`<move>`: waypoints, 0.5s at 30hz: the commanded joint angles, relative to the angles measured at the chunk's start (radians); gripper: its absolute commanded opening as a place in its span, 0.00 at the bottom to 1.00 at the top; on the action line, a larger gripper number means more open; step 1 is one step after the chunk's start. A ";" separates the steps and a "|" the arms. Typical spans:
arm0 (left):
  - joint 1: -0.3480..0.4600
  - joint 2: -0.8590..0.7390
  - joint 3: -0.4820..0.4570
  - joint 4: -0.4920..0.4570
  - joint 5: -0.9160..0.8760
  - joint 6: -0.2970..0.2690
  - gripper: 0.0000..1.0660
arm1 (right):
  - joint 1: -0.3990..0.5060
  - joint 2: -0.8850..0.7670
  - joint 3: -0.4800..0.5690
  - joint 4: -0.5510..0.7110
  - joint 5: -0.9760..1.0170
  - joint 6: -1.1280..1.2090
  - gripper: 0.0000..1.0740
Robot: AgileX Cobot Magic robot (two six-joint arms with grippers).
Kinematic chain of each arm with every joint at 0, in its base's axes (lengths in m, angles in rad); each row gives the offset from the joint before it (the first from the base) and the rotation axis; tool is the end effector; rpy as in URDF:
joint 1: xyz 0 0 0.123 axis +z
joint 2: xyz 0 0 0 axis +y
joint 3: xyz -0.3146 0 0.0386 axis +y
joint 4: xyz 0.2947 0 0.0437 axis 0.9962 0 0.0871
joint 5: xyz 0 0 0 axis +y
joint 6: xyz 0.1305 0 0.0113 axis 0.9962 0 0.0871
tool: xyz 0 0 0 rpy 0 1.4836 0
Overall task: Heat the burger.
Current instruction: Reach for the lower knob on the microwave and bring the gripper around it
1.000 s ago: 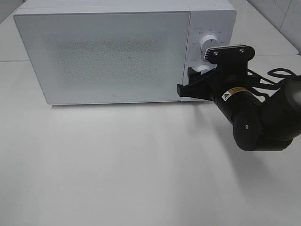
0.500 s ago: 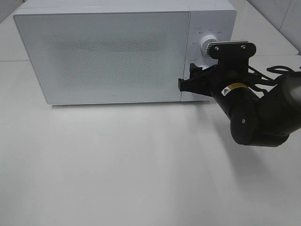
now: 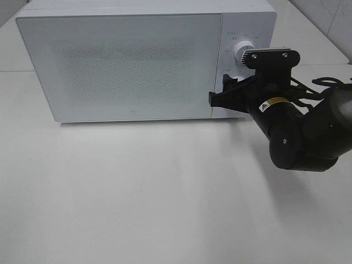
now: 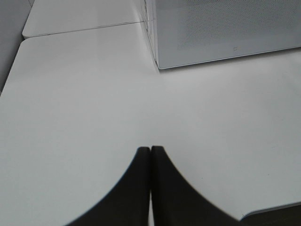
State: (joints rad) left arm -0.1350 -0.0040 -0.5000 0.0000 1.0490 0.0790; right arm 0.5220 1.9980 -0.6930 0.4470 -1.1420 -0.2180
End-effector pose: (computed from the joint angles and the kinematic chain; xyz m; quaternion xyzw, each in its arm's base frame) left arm 0.0393 -0.0053 0.2829 0.0907 0.8443 -0.0148 0.5280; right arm 0.3765 0.1572 0.1064 -0.0678 0.7407 0.0162 0.6682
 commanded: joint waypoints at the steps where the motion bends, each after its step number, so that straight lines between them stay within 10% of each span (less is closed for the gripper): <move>1: 0.003 -0.021 0.003 -0.005 -0.014 0.001 0.00 | -0.001 -0.002 -0.012 -0.011 0.032 0.001 0.60; 15: 0.003 -0.021 0.003 -0.005 -0.014 0.001 0.00 | -0.001 0.054 -0.012 -0.012 -0.036 0.001 0.58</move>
State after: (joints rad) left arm -0.1350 -0.0040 -0.5000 0.0000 1.0490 0.0790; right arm 0.5220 2.0570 -0.6940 0.4440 -1.1450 -0.2190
